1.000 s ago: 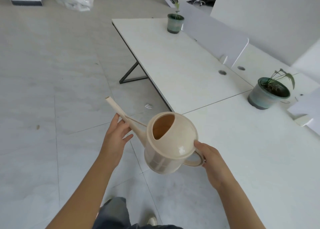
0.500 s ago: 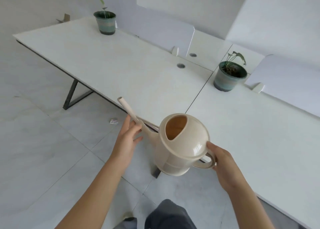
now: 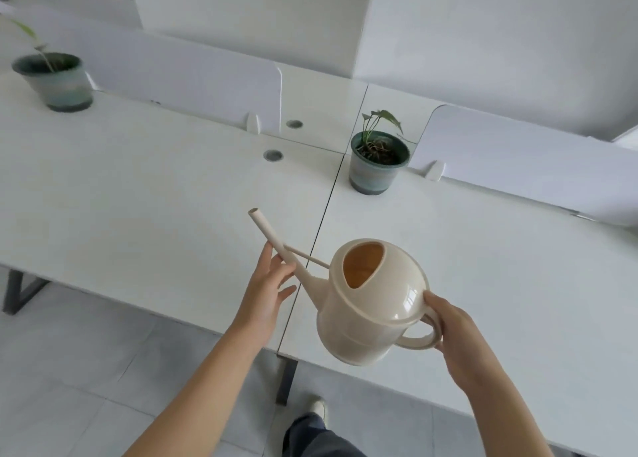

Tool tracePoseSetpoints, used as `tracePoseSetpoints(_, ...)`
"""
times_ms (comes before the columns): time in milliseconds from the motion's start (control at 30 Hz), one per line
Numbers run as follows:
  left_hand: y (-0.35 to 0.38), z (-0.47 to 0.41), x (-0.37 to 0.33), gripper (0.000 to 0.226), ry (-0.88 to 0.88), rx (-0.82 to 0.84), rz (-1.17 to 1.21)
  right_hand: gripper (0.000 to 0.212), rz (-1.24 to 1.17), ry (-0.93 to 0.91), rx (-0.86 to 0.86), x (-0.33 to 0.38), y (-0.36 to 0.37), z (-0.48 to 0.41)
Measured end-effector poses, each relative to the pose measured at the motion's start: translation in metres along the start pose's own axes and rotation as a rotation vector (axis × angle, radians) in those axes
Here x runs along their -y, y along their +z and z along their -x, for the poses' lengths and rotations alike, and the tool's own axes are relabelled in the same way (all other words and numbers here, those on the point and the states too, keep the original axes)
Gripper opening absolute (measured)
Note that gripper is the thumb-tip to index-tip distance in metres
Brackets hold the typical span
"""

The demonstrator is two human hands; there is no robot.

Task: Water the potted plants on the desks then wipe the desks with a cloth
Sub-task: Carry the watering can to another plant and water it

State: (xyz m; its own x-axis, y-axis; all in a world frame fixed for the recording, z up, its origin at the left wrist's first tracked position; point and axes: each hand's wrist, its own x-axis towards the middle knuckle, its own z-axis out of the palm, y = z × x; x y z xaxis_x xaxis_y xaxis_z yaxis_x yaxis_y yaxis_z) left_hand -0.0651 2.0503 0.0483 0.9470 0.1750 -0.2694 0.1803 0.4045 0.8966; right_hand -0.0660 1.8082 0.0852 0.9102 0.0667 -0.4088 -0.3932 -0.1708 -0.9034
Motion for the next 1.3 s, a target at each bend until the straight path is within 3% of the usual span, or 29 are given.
tracePoseSetpoints(200,0.043,-0.075,-0.007,0.047,-0.001,0.031,-0.026,0.038,-0.032,0.009,-0.024,0.029,-0.029,-0.053)
tracePoseSetpoints(400,0.076,-0.138,-0.025,0.047,-0.030,0.063,-0.067,0.014,-0.075,-0.057,-0.071,0.052,-0.045,-0.081)
tracePoseSetpoints(500,0.096,-0.167,-0.032,0.045,-0.061,0.113,-0.098,0.026,-0.066,-0.088,-0.134,0.059,-0.049,-0.094)
tracePoseSetpoints(633,0.120,-0.197,-0.038,0.044,-0.113,0.192,-0.147,0.023,-0.058,-0.114,-0.232,0.069,-0.049,-0.097)
tracePoseSetpoints(767,0.137,-0.222,-0.035,0.043,-0.178,0.310,-0.219,0.041,-0.022,-0.131,-0.339,0.079,-0.045,-0.097)
tracePoseSetpoints(900,0.153,-0.238,-0.030,0.052,-0.262,0.357,-0.255,0.020,0.011,-0.123,-0.449,0.087,-0.044,-0.104)
tracePoseSetpoints(1200,0.179,-0.263,-0.007,0.018,-0.408,0.384,-0.259,0.020,0.094,-0.061,-0.580,0.105,-0.050,-0.115)
tracePoseSetpoints(1300,0.192,-0.269,-0.005,0.021,-0.450,0.374,-0.235,0.020,0.149,-0.043,-0.644,0.112,-0.050,-0.118)
